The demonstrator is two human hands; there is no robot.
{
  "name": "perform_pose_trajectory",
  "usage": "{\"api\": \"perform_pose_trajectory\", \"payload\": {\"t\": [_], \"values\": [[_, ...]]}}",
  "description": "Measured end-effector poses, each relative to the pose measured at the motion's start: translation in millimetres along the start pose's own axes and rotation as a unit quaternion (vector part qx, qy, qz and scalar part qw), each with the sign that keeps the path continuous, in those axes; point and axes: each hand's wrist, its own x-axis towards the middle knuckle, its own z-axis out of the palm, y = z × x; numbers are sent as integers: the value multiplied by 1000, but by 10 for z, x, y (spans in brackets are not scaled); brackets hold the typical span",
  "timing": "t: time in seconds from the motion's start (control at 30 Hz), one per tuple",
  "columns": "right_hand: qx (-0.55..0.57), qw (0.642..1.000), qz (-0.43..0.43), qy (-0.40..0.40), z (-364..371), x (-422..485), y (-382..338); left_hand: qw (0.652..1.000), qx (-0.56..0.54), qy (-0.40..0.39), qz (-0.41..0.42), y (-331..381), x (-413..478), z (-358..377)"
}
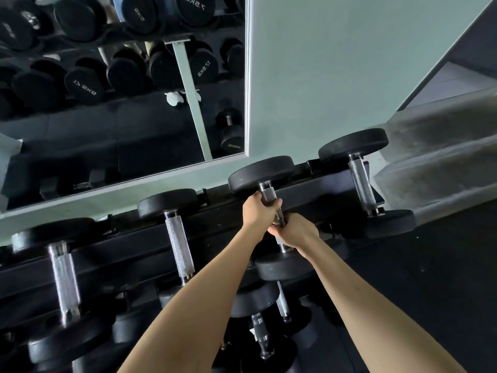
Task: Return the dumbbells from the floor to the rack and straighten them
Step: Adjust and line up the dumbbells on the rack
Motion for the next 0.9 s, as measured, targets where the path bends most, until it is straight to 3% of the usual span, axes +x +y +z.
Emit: {"api": "perform_pose_trajectory", "payload": {"t": [0.23, 0.37, 0.47, 0.53, 0.6, 0.7, 0.8, 0.9], "values": [[46, 998, -39, -4, -179, -180, -21, 995, 99, -11, 1, 87, -44, 12], [64, 987, -72, 130, -486, -479, 195, 972, 227, 55, 20, 203, -295, -70], [26, 958, -23, 284, -753, -671, 627, 970, 211, 85, 89, 384, -473, 94], [-7, 939, 10, 344, -956, -608, 902, 978, 173, 36, 112, 561, -467, 368], [-36, 951, 28, 305, -1195, -388, 1121, 987, 119, -19, 105, 765, -383, 723], [-90, 987, 24, 134, -1457, 6, 1341, 995, 45, -64, 61, 1013, -179, 1287], [-61, 998, -29, -2, -1571, 337, 1467, 997, -42, -59, -16, 1175, 79, 1781], [-47, 995, -62, -66, -1616, 545, 1549, 974, -205, -34, -90, 1240, 289, 2084]]}}
